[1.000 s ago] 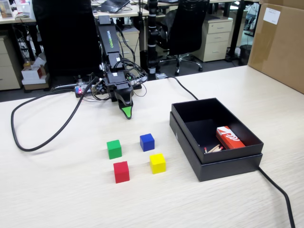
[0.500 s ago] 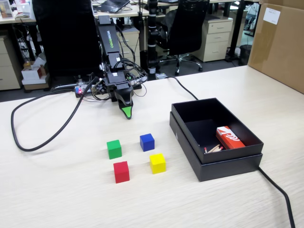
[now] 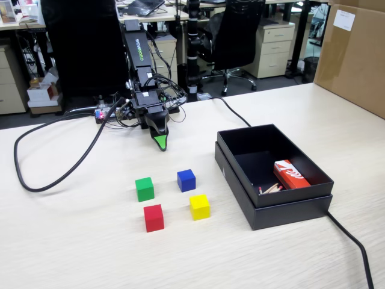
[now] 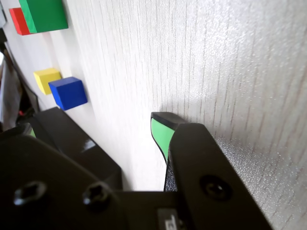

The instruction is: Put the green cube on top of the red cube

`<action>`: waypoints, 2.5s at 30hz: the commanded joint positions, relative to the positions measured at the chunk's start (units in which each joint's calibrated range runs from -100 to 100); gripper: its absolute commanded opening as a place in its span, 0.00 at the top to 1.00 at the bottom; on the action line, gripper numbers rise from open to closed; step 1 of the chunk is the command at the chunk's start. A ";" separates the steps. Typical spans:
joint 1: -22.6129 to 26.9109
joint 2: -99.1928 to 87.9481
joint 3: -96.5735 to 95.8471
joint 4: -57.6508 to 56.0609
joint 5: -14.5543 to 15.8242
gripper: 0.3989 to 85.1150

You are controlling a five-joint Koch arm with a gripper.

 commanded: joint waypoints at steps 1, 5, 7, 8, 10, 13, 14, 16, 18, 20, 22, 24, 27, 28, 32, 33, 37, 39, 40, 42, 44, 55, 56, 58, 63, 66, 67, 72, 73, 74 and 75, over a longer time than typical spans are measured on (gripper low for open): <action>0.00 0.40 -0.57 -1.90 0.05 0.43; 0.00 0.40 -0.57 -1.90 0.05 0.43; 0.00 0.40 -0.57 -1.90 0.05 0.43; 0.00 0.40 -0.57 -1.90 0.05 0.43; 0.00 0.40 -0.57 -1.90 0.05 0.43; 0.00 0.40 -0.57 -1.90 0.05 0.43; 0.00 0.40 -0.57 -1.90 0.05 0.43; 0.00 0.40 -0.57 -1.90 0.05 0.43; 0.00 0.40 -0.57 -1.90 0.05 0.43; 0.00 0.40 -0.57 -1.90 0.05 0.43; 0.00 0.40 -0.57 -1.90 0.05 0.43; 0.00 0.40 -0.48 -1.90 0.00 0.43; 0.00 0.40 -0.48 -1.90 0.00 0.43; 0.05 0.40 -0.48 -1.90 0.00 0.43; 0.05 0.40 -0.48 -1.90 -0.05 0.43; 0.00 0.40 -0.48 -1.90 -0.05 0.43; -0.05 0.40 -0.48 -1.90 0.00 0.43; -0.10 0.40 -0.48 -1.90 -0.10 0.43; -0.10 0.40 -0.48 -1.90 -0.20 0.43; 0.05 0.40 -0.29 -2.07 -0.34 0.43; 0.24 0.28 0.16 -3.02 -0.78 0.44; -0.10 0.17 16.48 -26.78 -0.88 0.44; -0.29 0.28 19.47 -29.89 -0.88 0.44; -0.34 0.40 22.73 -33.43 -0.93 0.44; -0.49 1.89 30.53 -42.16 -1.81 0.44; -1.47 3.38 35.25 -44.83 -2.69 0.44; -1.76 4.53 37.15 -45.35 -3.22 0.44; -2.78 11.18 46.31 -49.07 -5.47 0.45; -2.93 13.13 48.30 -50.02 -5.81 0.45; -3.17 15.43 50.11 -50.71 -6.20 0.45; -3.52 17.95 51.84 -51.23 -6.69 0.45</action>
